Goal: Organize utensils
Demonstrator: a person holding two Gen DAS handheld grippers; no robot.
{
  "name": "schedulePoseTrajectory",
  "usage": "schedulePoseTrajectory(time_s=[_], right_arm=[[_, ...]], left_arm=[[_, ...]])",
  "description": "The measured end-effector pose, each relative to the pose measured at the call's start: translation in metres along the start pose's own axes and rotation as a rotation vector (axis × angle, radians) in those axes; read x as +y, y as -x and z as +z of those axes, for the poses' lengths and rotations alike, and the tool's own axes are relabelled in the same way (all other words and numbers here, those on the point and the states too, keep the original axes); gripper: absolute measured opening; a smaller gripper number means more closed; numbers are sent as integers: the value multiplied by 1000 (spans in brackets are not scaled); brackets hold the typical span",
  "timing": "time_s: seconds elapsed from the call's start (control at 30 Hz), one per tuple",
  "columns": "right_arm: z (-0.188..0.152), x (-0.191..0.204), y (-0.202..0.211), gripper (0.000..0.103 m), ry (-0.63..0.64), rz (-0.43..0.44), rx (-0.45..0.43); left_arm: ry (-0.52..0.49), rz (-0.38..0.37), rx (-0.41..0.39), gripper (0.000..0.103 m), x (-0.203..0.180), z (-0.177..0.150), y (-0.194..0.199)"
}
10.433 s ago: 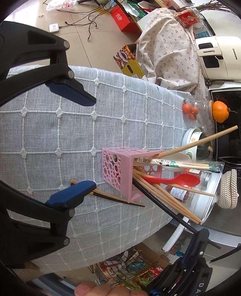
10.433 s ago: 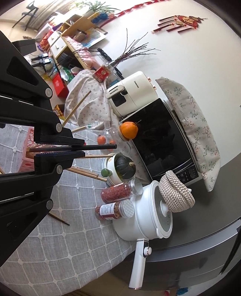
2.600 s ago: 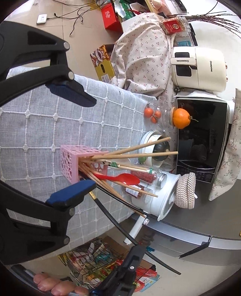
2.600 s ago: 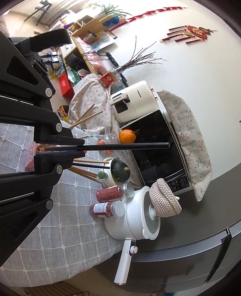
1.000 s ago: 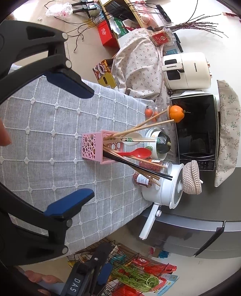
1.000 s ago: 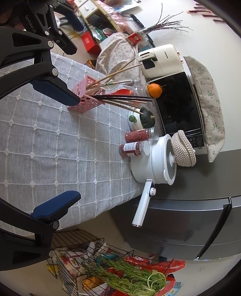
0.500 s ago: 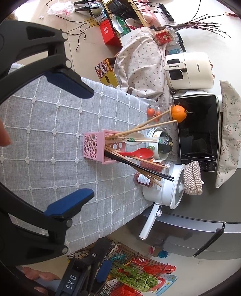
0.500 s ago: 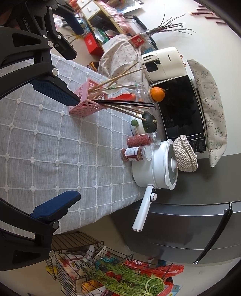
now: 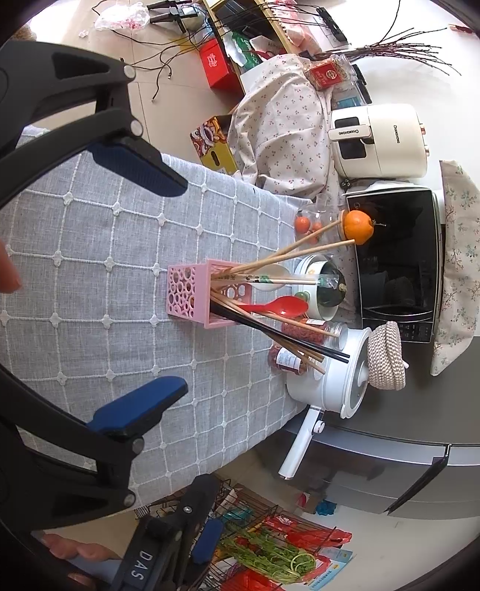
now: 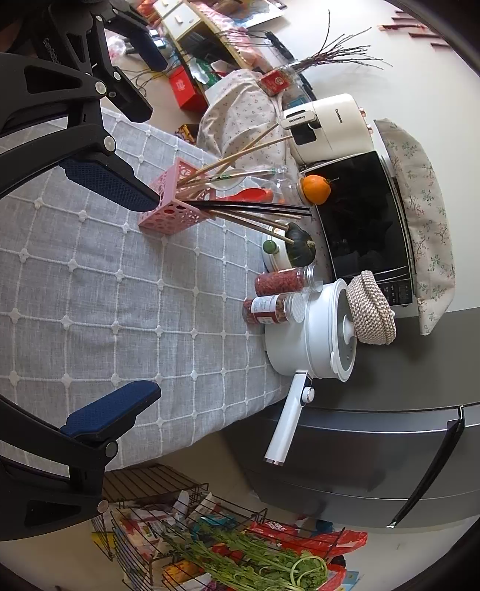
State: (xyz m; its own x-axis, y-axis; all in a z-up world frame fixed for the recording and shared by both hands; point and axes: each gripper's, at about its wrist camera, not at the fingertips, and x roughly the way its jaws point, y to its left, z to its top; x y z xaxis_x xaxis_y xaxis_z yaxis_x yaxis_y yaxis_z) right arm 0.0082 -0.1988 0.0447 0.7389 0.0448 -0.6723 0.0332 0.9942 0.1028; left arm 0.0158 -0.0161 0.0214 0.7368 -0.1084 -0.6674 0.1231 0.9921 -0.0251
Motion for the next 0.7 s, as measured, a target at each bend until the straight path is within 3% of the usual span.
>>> schedulePoseTrajectory(time_s=[0.7], right_arm=[[-1, 2, 0, 94, 0, -1, -1]], left_arm=[[3, -6, 20, 98, 0, -4, -5]])
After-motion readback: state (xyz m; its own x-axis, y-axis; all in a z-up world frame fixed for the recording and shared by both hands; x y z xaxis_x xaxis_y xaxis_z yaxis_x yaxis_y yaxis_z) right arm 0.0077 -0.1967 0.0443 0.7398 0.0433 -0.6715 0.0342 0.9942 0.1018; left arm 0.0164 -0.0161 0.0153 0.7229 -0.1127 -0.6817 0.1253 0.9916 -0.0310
